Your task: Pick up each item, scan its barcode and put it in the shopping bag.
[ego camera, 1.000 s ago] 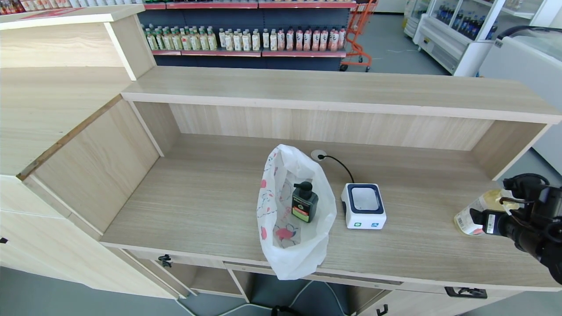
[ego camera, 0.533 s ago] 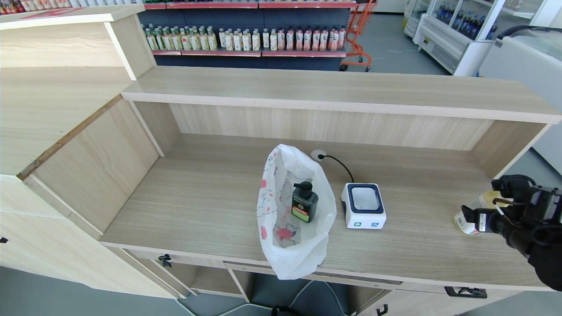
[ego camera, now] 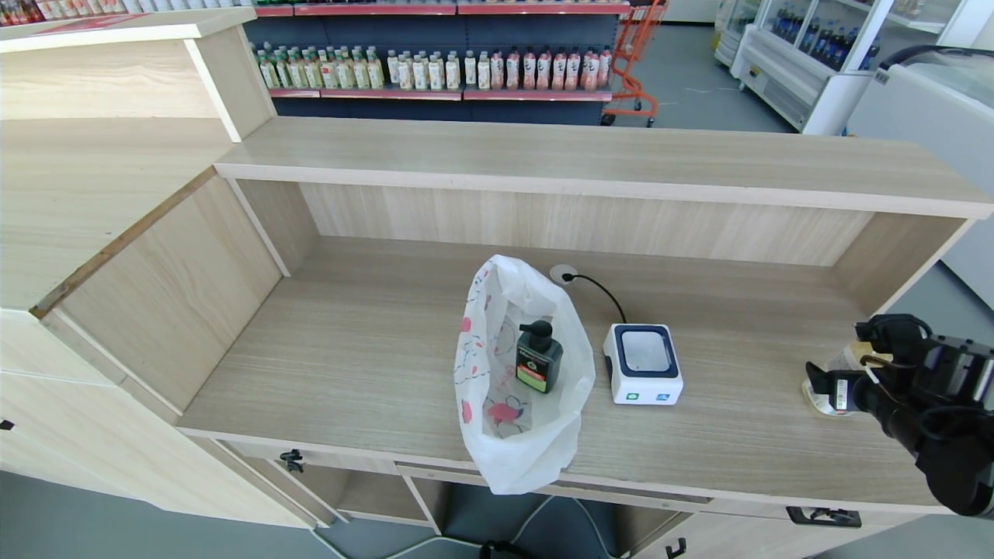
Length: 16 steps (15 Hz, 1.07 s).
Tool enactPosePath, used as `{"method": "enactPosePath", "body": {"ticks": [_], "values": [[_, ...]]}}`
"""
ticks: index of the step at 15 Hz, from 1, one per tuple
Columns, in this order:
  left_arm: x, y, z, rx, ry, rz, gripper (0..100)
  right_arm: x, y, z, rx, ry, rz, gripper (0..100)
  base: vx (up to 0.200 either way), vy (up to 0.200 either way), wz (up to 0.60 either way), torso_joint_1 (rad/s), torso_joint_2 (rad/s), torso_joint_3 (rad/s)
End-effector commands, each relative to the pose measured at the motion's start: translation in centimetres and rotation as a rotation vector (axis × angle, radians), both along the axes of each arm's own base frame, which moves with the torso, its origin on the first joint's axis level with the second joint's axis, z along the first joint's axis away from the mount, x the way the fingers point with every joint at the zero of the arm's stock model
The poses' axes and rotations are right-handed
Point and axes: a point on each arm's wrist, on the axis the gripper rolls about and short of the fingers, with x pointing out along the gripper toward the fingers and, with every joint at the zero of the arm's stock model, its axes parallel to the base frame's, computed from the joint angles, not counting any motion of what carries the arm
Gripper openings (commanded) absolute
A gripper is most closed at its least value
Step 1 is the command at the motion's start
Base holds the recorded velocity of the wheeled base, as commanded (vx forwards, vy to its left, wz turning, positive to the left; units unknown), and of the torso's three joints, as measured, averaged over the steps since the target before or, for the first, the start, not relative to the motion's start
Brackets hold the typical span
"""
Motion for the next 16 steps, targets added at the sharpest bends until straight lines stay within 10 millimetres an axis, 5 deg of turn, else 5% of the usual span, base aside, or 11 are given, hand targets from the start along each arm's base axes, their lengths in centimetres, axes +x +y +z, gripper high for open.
{"method": "enactPosePath", "body": {"ticks": [1,7,8,16], "values": [[0.0,0.0,0.0,0.000,-0.001,0.000,100,0.3,0.0,-0.5,0.008,0.001,0.031,100,0.000,0.000,0.00,0.000,0.00,0.000],[0.0,0.0,0.0,0.000,-0.001,0.000,100,0.7,-0.3,-0.7,0.040,-0.052,0.091,100,0.000,0.000,0.00,0.000,0.00,0.000],[0.0,0.0,0.0,0.000,-0.001,0.000,100,0.7,-0.4,-0.8,0.041,-0.053,0.105,0,0.000,0.000,0.00,0.000,0.00,0.000],[0.0,0.0,0.0,0.000,-0.001,0.000,100,0.7,-2.0,-1.6,0.028,-0.068,0.064,0,0.000,0.000,0.00,0.000,0.00,0.000]]}}
